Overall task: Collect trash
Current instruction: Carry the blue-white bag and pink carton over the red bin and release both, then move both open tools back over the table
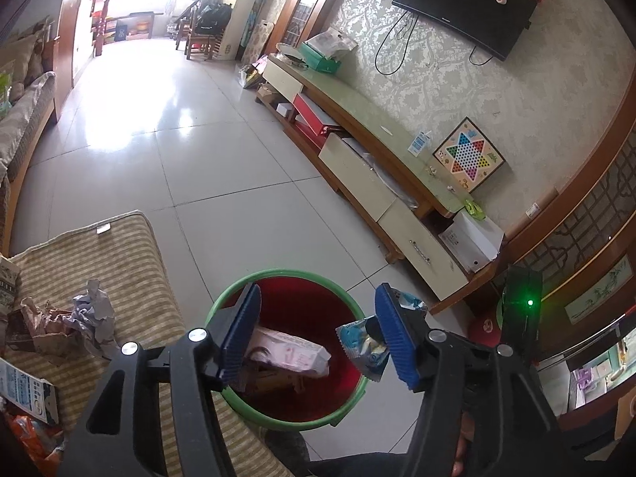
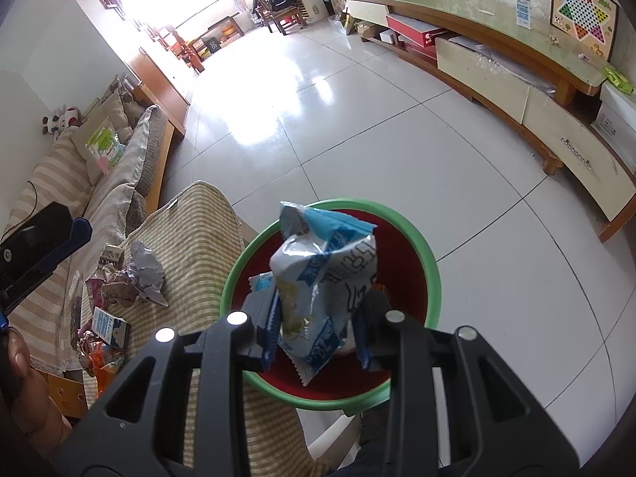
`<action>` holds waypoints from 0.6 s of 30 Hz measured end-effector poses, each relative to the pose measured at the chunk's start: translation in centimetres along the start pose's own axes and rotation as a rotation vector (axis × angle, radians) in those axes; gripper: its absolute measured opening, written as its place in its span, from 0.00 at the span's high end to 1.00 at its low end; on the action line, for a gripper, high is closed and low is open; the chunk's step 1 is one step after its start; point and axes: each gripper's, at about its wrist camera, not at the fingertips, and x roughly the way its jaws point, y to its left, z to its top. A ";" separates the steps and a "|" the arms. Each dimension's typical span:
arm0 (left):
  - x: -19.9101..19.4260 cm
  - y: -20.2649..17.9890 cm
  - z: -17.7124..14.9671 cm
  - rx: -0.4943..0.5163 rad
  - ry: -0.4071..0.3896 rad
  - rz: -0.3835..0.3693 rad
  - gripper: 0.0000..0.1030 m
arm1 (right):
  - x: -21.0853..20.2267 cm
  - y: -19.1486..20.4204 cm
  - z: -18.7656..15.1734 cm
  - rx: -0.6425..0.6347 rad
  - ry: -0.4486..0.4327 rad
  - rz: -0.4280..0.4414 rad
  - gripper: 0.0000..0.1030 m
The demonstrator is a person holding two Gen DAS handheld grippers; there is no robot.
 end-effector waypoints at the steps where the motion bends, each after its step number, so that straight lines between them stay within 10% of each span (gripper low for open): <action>1: -0.2 0.2 0.1 -0.005 -0.002 0.002 0.42 | 0.0 0.1 0.0 -0.003 0.002 -0.004 0.46; 3: -0.5 0.7 0.1 -0.013 -0.008 0.009 0.40 | -0.1 0.2 -0.1 0.001 -0.011 -0.017 0.21; 7: -1.4 1.6 0.0 -0.018 -0.016 0.038 0.34 | -0.7 0.9 0.1 -0.001 -0.034 -0.034 0.04; 13: -3.7 3.4 -0.2 -0.045 -0.054 0.105 0.07 | -0.6 2.1 -0.3 -0.008 -0.024 -0.076 0.04; 18: -5.9 4.8 -0.6 -0.045 -0.074 0.208 0.08 | -1.4 4.4 -0.8 -0.048 -0.040 -0.080 0.04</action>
